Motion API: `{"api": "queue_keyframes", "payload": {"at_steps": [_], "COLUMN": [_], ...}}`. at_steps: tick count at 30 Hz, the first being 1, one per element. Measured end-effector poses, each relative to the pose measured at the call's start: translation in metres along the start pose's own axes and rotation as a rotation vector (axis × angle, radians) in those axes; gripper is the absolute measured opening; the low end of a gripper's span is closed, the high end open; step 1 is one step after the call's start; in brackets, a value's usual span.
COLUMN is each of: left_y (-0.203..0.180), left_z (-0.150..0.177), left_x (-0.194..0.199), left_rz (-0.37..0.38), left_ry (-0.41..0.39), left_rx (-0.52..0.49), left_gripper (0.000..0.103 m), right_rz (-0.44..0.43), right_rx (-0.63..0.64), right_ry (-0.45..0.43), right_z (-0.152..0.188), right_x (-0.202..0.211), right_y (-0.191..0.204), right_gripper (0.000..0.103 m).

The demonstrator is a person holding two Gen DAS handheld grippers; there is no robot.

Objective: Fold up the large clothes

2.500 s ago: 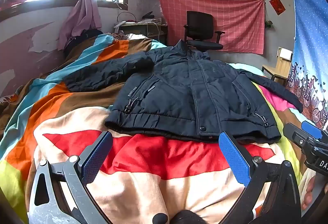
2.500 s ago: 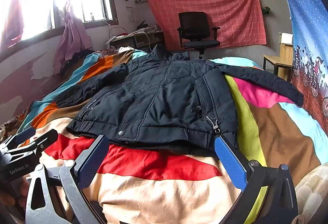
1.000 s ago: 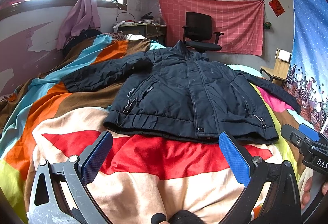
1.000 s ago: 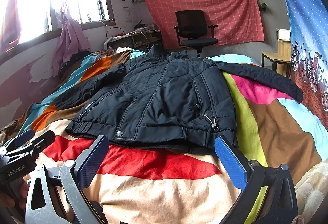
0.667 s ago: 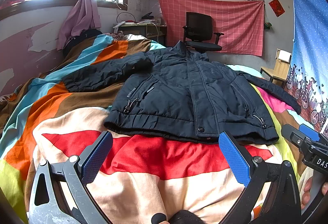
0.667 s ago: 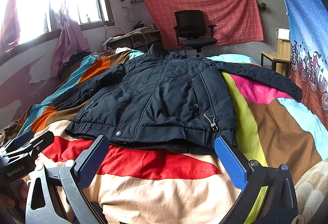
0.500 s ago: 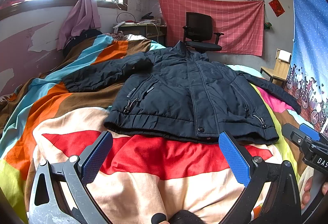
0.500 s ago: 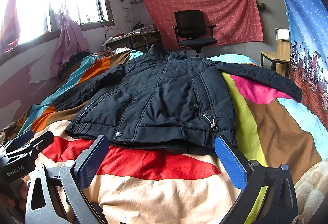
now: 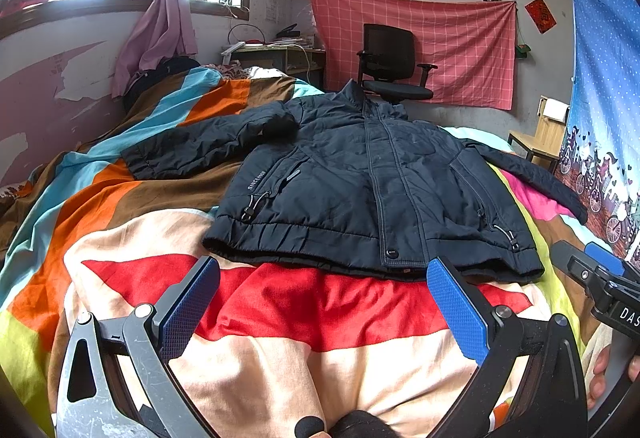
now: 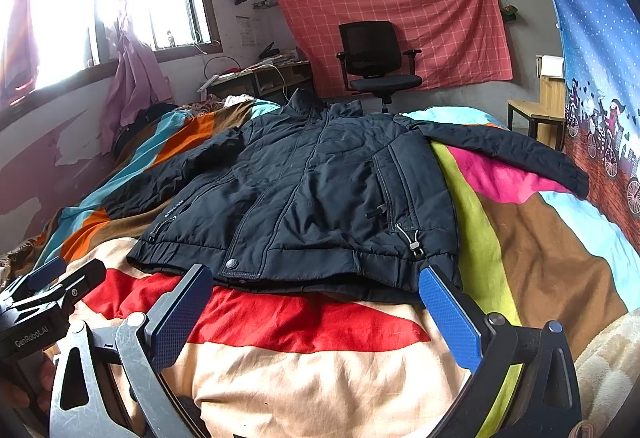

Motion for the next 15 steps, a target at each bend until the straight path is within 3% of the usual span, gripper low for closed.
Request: {"api": "queue_keyframes", "payload": {"at_steps": [15], "left_y": [0.0], "left_z": [0.0], "left_x": [0.0], "left_rz": [0.0], "left_ry": [0.0], "left_rx": [0.001], "left_gripper": [0.101], "right_rz": [-0.001], "right_rx": [-0.004], "right_ry": [-0.001], "right_z": [-0.0002], "right_x": [0.0001], "right_y": [-0.001], "right_gripper": [0.103]}}
Point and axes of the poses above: each gripper's, at about its wrist camera, not at the fingertips, and x roughly against the way its jaws point, y to its left, z to its underside, the point moved 5 cm from there along -x, roughly the way its jaws point, and after that the axes turned 6 degrees about z, right-handed, at the moved point
